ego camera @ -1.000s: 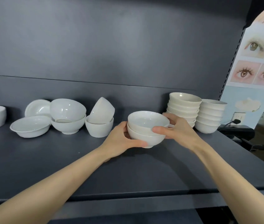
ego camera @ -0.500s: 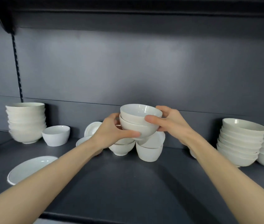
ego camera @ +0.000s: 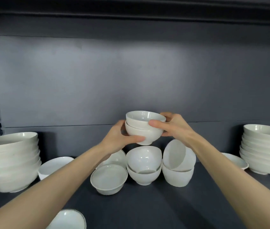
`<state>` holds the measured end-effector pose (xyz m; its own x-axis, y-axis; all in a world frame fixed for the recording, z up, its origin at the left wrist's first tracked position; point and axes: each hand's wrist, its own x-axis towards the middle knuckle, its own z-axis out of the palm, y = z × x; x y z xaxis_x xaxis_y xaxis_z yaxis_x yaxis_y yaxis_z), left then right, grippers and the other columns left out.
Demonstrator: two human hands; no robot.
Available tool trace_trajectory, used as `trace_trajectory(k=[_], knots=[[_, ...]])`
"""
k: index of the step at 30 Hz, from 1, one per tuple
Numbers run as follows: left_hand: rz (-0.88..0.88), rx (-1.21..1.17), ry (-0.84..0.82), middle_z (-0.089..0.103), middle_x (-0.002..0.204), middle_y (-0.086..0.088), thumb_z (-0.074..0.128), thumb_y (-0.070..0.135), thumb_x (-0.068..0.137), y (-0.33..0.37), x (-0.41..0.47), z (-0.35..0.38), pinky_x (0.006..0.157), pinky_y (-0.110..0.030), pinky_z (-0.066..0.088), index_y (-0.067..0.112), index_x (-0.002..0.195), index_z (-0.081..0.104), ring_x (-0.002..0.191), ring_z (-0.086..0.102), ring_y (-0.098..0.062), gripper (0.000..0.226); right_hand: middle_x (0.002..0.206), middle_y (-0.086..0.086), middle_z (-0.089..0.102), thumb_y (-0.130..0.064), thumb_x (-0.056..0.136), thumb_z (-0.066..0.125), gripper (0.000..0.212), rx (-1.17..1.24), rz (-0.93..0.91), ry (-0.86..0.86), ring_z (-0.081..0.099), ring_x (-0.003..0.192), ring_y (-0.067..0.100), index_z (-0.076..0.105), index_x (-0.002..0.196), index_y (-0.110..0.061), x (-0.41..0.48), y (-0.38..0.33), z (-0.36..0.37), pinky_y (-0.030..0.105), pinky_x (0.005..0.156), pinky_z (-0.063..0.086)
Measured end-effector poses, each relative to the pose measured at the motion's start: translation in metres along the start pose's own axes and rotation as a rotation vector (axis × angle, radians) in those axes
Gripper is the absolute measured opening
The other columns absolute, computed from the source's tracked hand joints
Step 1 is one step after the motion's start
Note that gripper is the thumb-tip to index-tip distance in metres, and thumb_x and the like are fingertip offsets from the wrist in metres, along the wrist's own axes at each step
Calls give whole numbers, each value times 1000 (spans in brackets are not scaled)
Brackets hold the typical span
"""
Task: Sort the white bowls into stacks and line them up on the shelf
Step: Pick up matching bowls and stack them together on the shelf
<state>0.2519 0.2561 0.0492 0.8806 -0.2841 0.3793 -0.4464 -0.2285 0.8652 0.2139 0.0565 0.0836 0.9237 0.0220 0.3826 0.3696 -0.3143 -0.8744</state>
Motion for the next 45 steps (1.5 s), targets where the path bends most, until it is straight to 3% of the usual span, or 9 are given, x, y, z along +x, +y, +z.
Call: trace_trajectory(k=[3, 8, 14, 18, 24, 28, 33, 38, 45], knots=[[-26, -19, -35, 61, 113, 12, 83, 19, 72, -11, 10, -2, 65, -5, 48, 24, 121, 47, 100, 58, 3, 61, 102, 3, 71, -28, 78, 77, 25, -22, 27, 8, 69, 96, 16, 65, 97, -17, 9, 6, 4, 33, 82, 59], [-65, -16, -70, 58, 123, 11, 82, 26, 72, -22, 21, -3, 80, -17, 46, 25, 132, 43, 113, 54, -4, 71, 105, 5, 71, -30, 79, 76, 27, -39, 60, 2, 69, 96, 16, 65, 98, -16, 19, 13, 8, 29, 79, 59], [-117, 32, -112, 51, 110, 23, 77, 33, 78, -25, 18, -1, 62, -15, 41, 28, 134, 38, 94, 49, 10, 67, 108, 11, 71, -34, 77, 77, 37, -44, 110, -51, 70, 98, 19, 65, 103, -10, 22, 22, 8, 36, 87, 57], [-172, 45, -114, 52, 122, 17, 76, 40, 77, -29, 13, 1, 74, -31, 52, 33, 136, 35, 109, 52, -6, 72, 107, 7, 71, -32, 78, 76, 20, -51, 112, -69, 69, 99, 18, 59, 87, -27, 20, 25, 9, 36, 88, 57], [-198, 14, -133, 54, 121, 17, 78, 41, 75, -37, 7, 4, 81, -44, 58, 33, 134, 36, 111, 56, -10, 73, 103, 4, 73, -32, 78, 76, 35, -45, 127, -102, 70, 96, 15, 65, 106, -14, 19, 34, 9, 33, 84, 58], [-186, -56, -134, 56, 114, 17, 78, 32, 77, -39, 5, 6, 69, -31, 59, 30, 132, 39, 101, 58, 0, 67, 105, 1, 73, -30, 79, 76, 37, -35, 121, -126, 70, 98, 14, 66, 110, -13, 18, 39, 10, 34, 85, 58], [-202, -83, -123, 57, 113, 15, 79, 30, 77, -42, 4, 6, 75, -34, 58, 30, 130, 42, 104, 59, -5, 65, 104, 1, 72, -39, 75, 78, 40, -110, 145, -123, 68, 101, 17, 66, 106, -17, 21, 42, 11, 43, 92, 54], [-198, -129, -117, 59, 109, 11, 79, 25, 77, -43, 3, 7, 58, -20, 55, 27, 130, 44, 98, 61, -5, 63, 96, 3, 71, -49, 66, 81, 53, -132, 169, -135, 67, 97, 26, 66, 102, -13, 20, 40, 10, 53, 90, 53], [-193, -110, -123, 59, 110, 9, 80, 27, 75, -45, 4, 7, 68, -27, 55, 27, 129, 46, 102, 62, -10, 63, 105, -1, 71, -46, 71, 79, 49, -145, 206, -149, 65, 104, 20, 65, 107, -17, 17, 40, 10, 49, 84, 57]])
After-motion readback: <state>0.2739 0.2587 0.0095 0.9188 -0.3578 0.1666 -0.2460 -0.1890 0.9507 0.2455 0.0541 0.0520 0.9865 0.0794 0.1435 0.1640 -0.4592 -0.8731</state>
